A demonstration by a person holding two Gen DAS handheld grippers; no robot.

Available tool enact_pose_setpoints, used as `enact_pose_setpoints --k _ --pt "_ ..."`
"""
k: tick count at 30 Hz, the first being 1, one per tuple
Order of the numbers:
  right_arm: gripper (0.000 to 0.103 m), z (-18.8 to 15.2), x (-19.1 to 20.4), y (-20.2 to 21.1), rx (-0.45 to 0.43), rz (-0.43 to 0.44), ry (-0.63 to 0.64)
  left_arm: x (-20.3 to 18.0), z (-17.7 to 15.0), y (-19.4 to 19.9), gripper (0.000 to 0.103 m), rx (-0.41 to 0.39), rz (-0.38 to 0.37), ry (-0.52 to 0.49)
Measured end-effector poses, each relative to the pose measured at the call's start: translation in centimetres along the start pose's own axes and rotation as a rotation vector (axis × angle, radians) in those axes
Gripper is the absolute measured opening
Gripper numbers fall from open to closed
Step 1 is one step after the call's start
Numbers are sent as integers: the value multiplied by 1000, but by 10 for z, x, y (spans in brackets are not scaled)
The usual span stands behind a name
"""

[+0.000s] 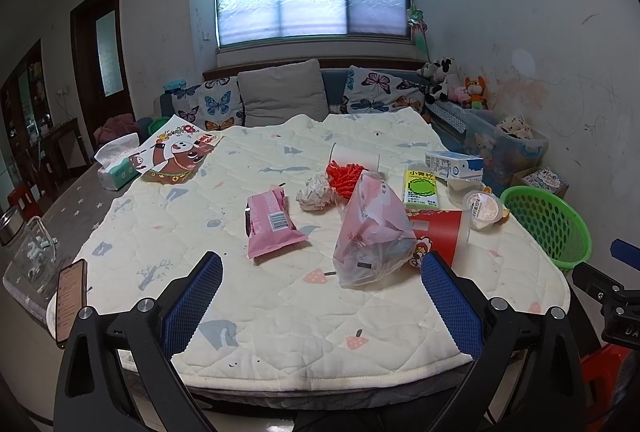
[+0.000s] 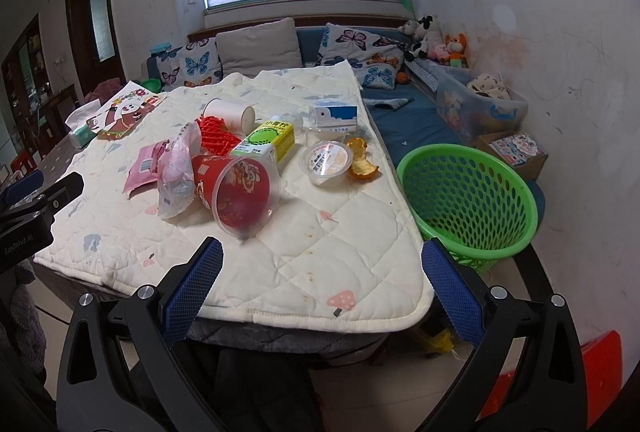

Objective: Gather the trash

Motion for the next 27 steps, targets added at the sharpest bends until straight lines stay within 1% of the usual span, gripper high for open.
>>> enact_pose_setpoints --k 19,27 --pt "99 2 2 -5 2 4 3 0 3 -7 97 9 -5 6" --pt "99 11 7 -15 7 22 23 2 6 -13 97 18 -6 10"
Point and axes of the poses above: each gripper's, at about its wrist camera, not at the fingertips, and y roughly against the way its jaws point, x to its left, z to its top, the point moved 4 cm from there along -y, roughly the way its jaws point, and after that the axes turned 11 degrees about -y, right-handed, at the moved point
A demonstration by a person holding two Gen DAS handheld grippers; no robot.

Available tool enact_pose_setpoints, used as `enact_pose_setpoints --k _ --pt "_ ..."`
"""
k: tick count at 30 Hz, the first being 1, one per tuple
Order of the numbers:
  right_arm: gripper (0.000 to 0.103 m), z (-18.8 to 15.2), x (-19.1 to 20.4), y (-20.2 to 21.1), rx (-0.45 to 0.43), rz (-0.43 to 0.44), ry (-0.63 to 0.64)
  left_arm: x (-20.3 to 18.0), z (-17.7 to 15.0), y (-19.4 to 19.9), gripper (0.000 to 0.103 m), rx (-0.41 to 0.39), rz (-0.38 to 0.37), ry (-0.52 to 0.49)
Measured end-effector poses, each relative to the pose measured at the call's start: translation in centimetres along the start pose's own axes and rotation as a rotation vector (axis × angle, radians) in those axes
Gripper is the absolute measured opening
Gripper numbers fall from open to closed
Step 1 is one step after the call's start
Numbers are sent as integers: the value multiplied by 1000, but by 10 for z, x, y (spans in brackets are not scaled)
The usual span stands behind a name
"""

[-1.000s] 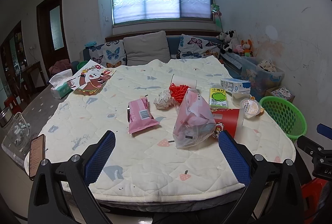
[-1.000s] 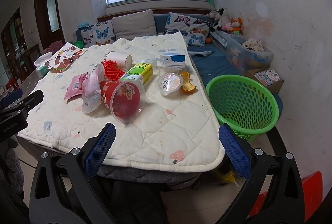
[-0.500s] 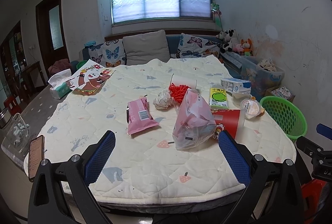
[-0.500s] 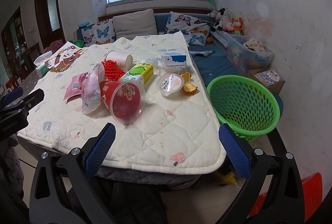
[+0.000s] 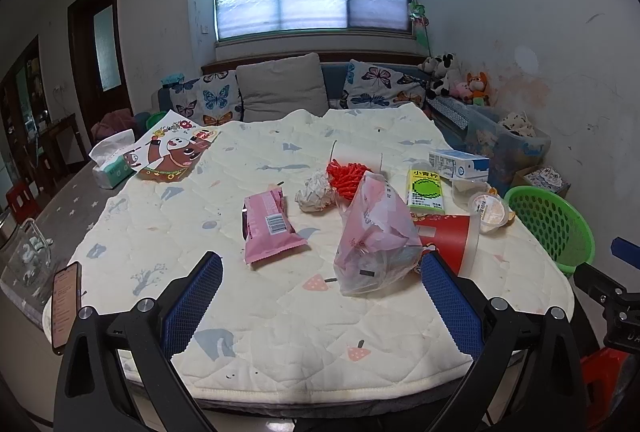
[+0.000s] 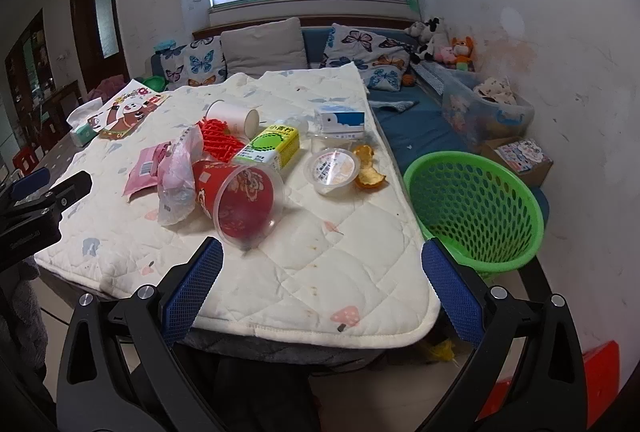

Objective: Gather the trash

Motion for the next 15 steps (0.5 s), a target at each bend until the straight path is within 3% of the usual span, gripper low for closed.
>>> enact_pose_setpoints --k 15 --pt "99 13 2 -14 -1 46 20 2 16 -26 97 26 -39 -4"
Point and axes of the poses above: each gripper's, at about its wrist camera, not at the fingertips, and y roughly against the way its jaws point, x to its left, z to its top, the point moved 4 cm from there along -y, roughly the way its jaws point, and after that the axes turned 11 degrees about -y, right-handed, at the moved point
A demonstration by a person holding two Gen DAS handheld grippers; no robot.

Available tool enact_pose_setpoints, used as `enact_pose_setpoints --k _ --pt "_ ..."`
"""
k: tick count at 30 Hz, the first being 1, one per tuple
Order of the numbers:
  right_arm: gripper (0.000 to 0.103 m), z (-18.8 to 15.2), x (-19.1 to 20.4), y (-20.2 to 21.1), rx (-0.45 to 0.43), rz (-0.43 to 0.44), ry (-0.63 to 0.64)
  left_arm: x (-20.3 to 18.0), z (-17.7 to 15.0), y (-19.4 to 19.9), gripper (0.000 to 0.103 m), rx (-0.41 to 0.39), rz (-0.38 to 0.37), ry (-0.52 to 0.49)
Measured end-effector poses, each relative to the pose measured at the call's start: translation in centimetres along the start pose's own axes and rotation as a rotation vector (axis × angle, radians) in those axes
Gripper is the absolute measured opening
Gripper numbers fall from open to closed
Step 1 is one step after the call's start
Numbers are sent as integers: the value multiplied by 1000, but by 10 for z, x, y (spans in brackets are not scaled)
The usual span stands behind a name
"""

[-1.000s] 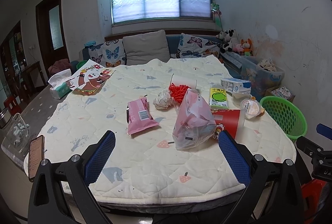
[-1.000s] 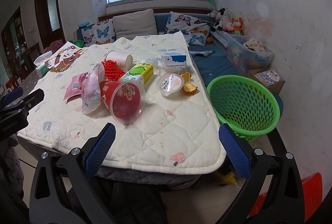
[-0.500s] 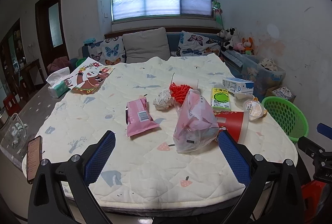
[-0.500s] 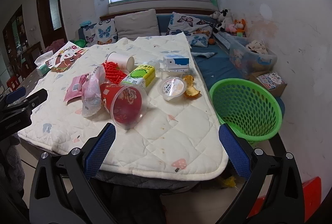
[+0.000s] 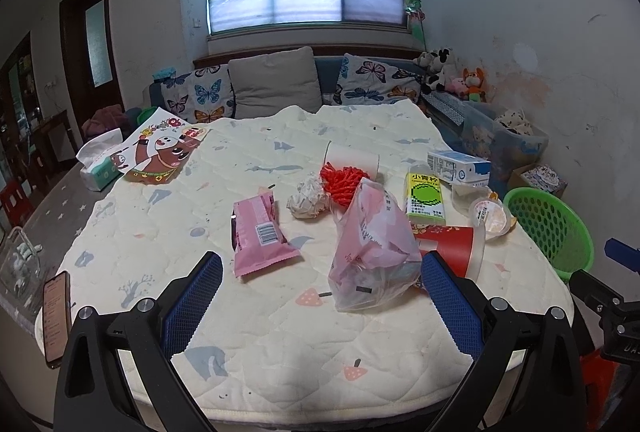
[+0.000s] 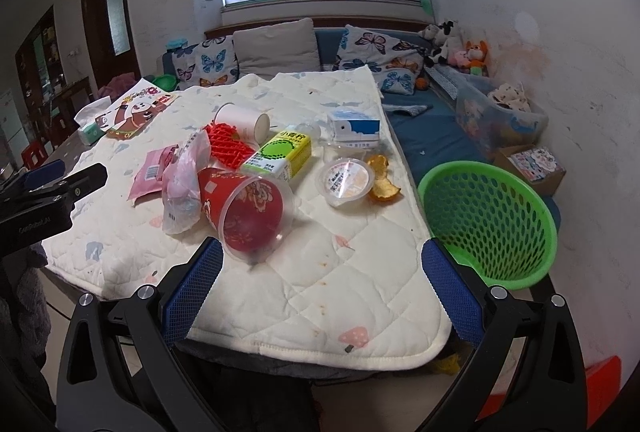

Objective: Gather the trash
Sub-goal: 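Grasp the clear plastic bag with the left tool while the right tool grasps the red cup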

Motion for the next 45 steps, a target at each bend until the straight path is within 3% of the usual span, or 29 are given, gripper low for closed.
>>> enact_pose_setpoints --k 13,17,20,30,41,45 --pt "99 9 -7 -22 30 42 -10 -24 21 -49 95 66 -114 -55" --pt "99 11 -6 -29 42 59 -7 -27 25 -70 85 113 -148 -39" --pt "99 12 -3 -34 49 70 -1 -28 27 -85 84 142 -165 -29" --pt "99 10 10 -52 112 195 2 -27 22 -122 70 241 -267 16" --pt "99 11 18 -79 196 361 -12 -26 17 -125 23 256 -320 14" --pt "99 10 22 -92 239 413 -18 -20 16 -120 11 248 -327 27"
Point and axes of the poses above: each gripper's, at about its wrist camera, not at the fingertips, and y roughly against the way its jaws point, x to its left, z to its top, the point moved 4 cm from there along -y, roughly the way its jaws point, and after that the axes turned 11 degrees about -y, right-handed, at the moved point
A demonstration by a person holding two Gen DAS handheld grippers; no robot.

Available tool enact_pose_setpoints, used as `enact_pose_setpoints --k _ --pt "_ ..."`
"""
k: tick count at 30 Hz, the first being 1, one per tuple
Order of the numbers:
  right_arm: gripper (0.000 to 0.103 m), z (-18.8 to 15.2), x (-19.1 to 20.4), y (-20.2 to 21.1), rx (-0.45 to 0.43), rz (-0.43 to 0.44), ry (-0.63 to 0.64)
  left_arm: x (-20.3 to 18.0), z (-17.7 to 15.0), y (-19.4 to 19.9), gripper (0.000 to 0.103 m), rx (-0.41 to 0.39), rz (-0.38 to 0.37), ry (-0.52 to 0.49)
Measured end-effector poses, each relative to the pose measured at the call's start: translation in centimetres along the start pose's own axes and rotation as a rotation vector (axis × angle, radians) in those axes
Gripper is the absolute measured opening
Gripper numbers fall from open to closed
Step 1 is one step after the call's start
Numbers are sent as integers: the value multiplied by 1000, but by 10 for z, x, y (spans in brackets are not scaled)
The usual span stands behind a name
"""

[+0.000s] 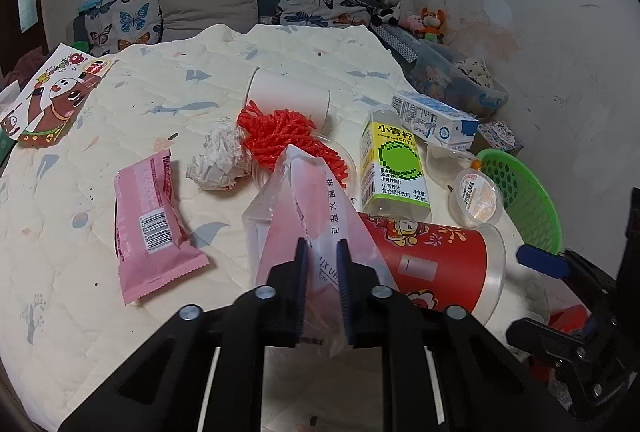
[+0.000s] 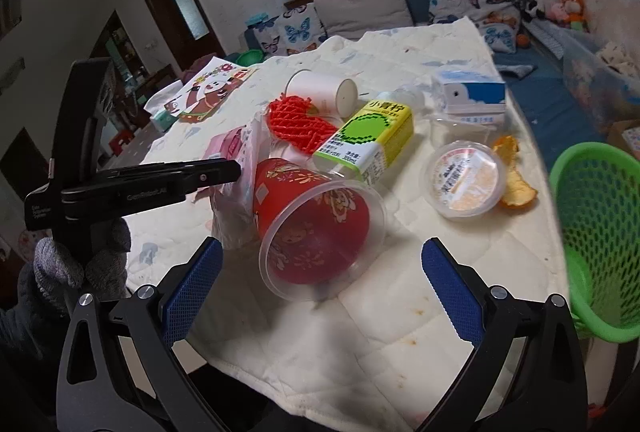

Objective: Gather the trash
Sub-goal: 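Grasp the clear plastic bag with the left tool while the right tool grasps the red cup, then lift the red cup with the right tool, holding the bag in the left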

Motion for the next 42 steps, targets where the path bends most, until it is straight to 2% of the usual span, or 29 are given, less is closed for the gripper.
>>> enact_pose_setpoints --k 10,19,22,24,35,42 --pt "99 9 -9 -32 66 45 21 4 -1 6 4 -20 13 -2" --pt "99 7 -10 -54 125 89 22 12 -1 21 2 -45 19 14" --pt "97 5 -5 -50 109 77 40 14 0 26 2 -55 24 16" --pt "89 5 -1 -45 95 65 53 16 0 29 2 -61 23 20" --pt "88 0 25 -17 -4 -38 164 14 1 42 2 -86 11 16" --pt "88 5 24 12 -58 -83 163 2 10 55 1 -120 -31 -2"
Point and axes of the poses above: each gripper's, at about its wrist camera, not at the fingertips, and y roughly against the way its jaws point, x to its left, z to its top, the point moved 4 cm from there along -y, roughly the way its jaws point, and after that the axes turned 11 degrees about -y, right-handed, at the moved point
